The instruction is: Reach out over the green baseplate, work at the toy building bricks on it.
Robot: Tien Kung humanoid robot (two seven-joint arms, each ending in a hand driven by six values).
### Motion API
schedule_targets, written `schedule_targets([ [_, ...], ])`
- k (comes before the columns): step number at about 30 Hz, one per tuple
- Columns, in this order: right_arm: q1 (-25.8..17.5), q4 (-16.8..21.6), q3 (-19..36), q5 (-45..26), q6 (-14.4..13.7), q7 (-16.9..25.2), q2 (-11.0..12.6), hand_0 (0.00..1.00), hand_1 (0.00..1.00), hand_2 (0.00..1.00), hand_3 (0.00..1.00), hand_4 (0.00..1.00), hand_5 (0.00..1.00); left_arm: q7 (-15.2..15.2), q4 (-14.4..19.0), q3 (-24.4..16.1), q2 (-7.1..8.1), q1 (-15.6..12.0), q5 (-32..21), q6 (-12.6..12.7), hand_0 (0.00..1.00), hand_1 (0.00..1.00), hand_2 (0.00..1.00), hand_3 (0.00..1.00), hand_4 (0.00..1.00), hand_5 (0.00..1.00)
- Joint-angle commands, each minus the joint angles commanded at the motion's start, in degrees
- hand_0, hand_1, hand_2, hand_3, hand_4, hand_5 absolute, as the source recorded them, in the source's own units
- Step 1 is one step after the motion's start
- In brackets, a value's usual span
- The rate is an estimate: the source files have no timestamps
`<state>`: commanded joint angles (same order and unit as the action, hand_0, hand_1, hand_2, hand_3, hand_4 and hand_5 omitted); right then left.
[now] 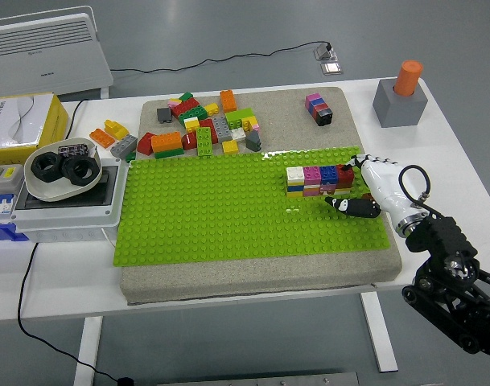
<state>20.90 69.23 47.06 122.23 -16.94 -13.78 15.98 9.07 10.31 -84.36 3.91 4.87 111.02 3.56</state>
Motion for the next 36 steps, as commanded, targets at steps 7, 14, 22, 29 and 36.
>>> schedule_targets([
  [7,0.38,0.87,0.38,-1.05,-0.30,0.35,0.21,0.790,0.817,0.873,0.657,0.904,0.582,0.14,0.00,0.02,0.00,-0.12,0.05,-0.10,0.677,0.349,0.289,0.469,0.200,0.002],
  [14,0.64,0.86,0.64,-3.35,-1.20,1.70,0.36,0.789,0.817,0.880,0.666,0.904,0.579,0.28,0.00,-0.03,-0.07,-0.30,-0.08,-0.14,0.678,0.349,0.289,0.468,0.201,0.002],
  [22,0.09,1.12,1.35,-6.99,-3.36,4.36,0.29,0.787,0.817,0.880,0.681,0.903,0.575,0.29,0.00,0.10,-0.02,-0.43,-0.40,-0.15,0.679,0.349,0.289,0.468,0.201,0.002],
  [29,-3.29,4.43,3.00,-6.61,-4.37,4.97,0.29,0.780,0.816,0.874,0.671,0.900,0.575,0.30,0.00,0.23,0.19,-0.44,-0.22,-0.23,0.679,0.348,0.288,0.467,0.202,0.002],
  [36,-8.81,8.04,5.66,-8.16,-7.32,7.77,-0.11,0.756,0.797,0.858,0.660,0.892,0.557,0.19,0.00,0.02,0.28,-0.42,0.01,0.08,0.679,0.350,0.290,0.469,0.204,0.002],
])
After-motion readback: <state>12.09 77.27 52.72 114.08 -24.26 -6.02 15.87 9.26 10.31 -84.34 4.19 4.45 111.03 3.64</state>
